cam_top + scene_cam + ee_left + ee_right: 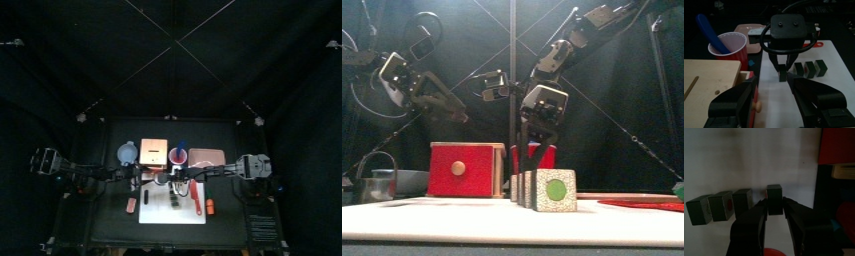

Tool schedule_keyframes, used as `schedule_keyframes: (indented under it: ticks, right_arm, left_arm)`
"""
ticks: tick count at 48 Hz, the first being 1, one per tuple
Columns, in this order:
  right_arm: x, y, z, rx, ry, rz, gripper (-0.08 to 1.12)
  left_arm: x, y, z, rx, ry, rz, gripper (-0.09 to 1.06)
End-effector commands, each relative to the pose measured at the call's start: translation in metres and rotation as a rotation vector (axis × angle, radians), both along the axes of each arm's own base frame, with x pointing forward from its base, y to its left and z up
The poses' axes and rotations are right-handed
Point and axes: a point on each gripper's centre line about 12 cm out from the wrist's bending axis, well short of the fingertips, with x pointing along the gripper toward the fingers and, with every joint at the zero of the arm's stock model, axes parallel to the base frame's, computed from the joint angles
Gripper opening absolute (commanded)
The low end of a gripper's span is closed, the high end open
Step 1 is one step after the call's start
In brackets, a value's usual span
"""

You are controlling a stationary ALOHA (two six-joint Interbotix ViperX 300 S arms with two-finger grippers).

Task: Place sushi on board then cut the sushi with the knife then place the pieces on the plate
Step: Place the 4 sushi pieces on the plate

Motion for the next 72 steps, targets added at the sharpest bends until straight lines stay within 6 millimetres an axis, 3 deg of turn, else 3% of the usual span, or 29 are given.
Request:
schedule_keyframes:
  ticks: [1, 7, 16, 32, 43, 60, 72]
  right_arm:
    - [0.002, 0.001, 0.004, 0.01, -0.022, -0.01, 0.61]
    - [0.003, 0.001, 0.003, 0.011, -0.019, -0.013, 0.61]
    - [-0.011, -0.002, 0.03, 0.023, -0.038, -0.061, 0.61]
    - [-0.087, -0.029, 0.044, 0.079, 0.072, -0.327, 0.61]
    - [-0.13, -0.064, 0.033, 0.134, 0.047, -0.689, 0.61]
    - [-0.14, -0.115, 0.025, 0.166, -0.09, -1.153, 0.61]
    - [-0.142, -0.12, 0.015, 0.168, -0.104, -1.308, 0.61]
  left_arm:
    - [0.003, 0.001, 0.005, 0.003, -0.021, 0.004, 0.87]
    - [0.003, 0.001, 0.004, 0.003, -0.019, 0.004, 0.87]
    - [0.002, 0.001, 0.003, 0.003, -0.016, 0.004, 0.87]
    - [0.002, -0.001, 0.003, 0.002, -0.017, -0.002, 0.87]
    - [0.005, -0.001, 0.007, 0.001, -0.029, -0.003, 0.87]
    - [0.007, -0.002, 0.008, -0.002, -0.032, -0.005, 0.87]
    - [0.007, -0.009, 0.009, 0.003, -0.032, -0.031, 0.87]
